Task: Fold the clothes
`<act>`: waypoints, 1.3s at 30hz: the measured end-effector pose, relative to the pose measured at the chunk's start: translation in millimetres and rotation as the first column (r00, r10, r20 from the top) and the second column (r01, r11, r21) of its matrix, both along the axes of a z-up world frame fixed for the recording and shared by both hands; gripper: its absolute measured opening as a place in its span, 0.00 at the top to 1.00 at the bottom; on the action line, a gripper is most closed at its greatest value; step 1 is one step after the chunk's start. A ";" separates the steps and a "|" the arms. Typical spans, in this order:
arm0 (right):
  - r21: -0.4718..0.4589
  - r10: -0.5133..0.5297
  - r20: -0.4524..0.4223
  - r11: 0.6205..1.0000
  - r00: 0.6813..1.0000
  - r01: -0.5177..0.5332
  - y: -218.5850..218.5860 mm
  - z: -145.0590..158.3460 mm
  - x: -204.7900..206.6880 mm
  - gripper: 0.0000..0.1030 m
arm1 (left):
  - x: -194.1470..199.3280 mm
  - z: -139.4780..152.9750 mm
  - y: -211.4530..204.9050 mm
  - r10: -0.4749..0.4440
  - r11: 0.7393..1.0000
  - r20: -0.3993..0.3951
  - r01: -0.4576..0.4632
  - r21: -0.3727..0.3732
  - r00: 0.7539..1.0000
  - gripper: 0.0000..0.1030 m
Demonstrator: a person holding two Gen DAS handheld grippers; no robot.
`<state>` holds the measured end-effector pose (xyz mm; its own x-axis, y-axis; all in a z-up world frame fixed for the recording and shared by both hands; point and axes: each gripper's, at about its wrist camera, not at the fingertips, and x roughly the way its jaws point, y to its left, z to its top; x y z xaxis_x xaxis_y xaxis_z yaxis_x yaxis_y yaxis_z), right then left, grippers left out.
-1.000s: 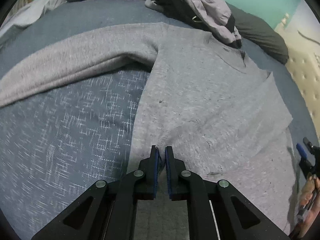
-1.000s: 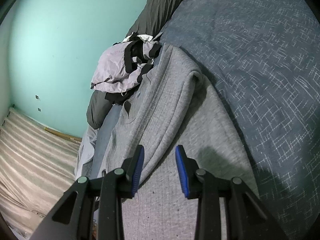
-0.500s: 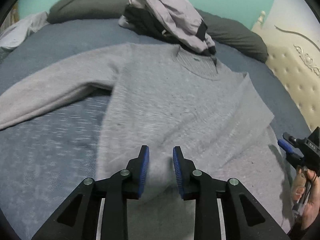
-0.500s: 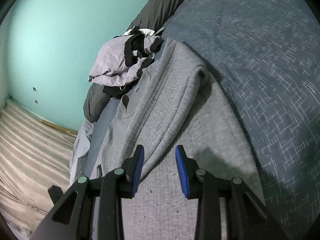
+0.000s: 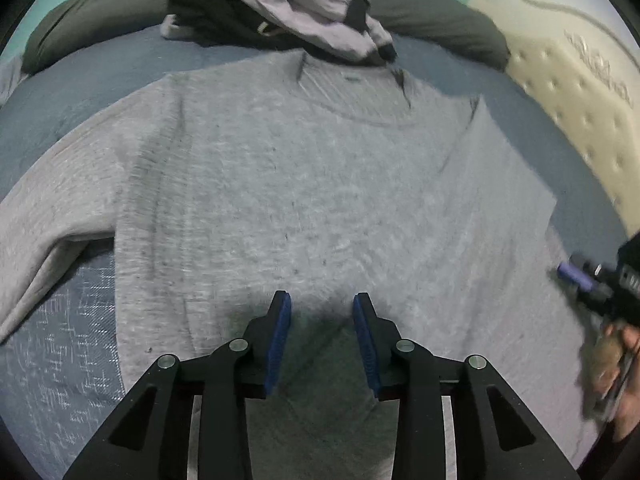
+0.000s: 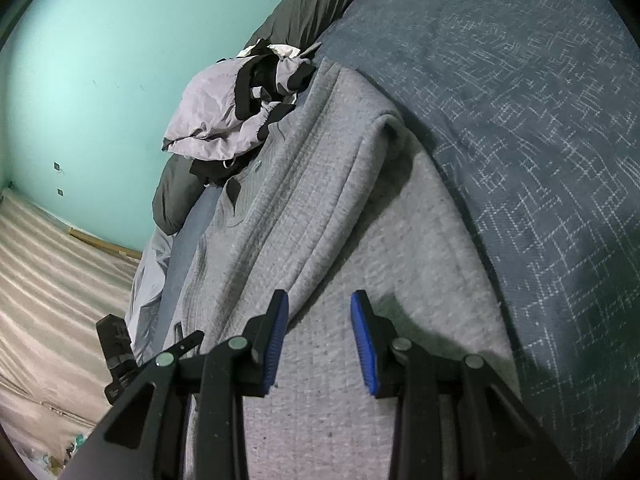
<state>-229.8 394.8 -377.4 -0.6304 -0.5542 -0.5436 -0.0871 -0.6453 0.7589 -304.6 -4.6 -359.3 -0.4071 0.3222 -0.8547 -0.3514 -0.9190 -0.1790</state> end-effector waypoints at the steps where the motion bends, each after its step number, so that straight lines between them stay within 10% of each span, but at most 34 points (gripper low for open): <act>1: -0.001 -0.004 0.001 1.000 1.000 0.004 -0.9 0.6 0.0 0.69 | 0.0 -2.5 -0.5 0.003 1.000 0.001 -0.003 -0.009 1.000 0.73; 3: -0.005 -0.006 0.001 1.000 1.000 0.006 1.0 0.0 0.3 0.69 | -0.2 -5.4 -3.4 0.023 1.000 0.004 -0.023 -0.009 1.000 0.96; 25: 0.033 -0.028 0.005 0.999 1.000 0.028 12.7 5.5 -3.8 0.69 | 13.7 8.7 -28.3 0.167 0.986 -0.049 -0.167 0.005 0.985 0.91; 29: 0.097 -0.073 0.003 0.993 0.997 0.072 27.2 16.0 -7.7 0.57 | 27.4 7.6 -33.7 0.167 0.984 -0.038 -0.164 0.067 0.985 0.71; 39: 0.474 -0.102 0.128 0.880 0.987 0.029 36.6 20.3 -39.5 0.51 | 45.5 -9.3 -36.5 0.143 0.987 -0.030 -0.140 0.075 0.989 0.70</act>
<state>-269.3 431.5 -357.0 -0.5510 -0.1717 -0.8167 -0.2268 -0.9110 0.3445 -259.1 -41.1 -368.6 -0.4824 0.3198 -0.8155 -0.2257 -0.9449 -0.2371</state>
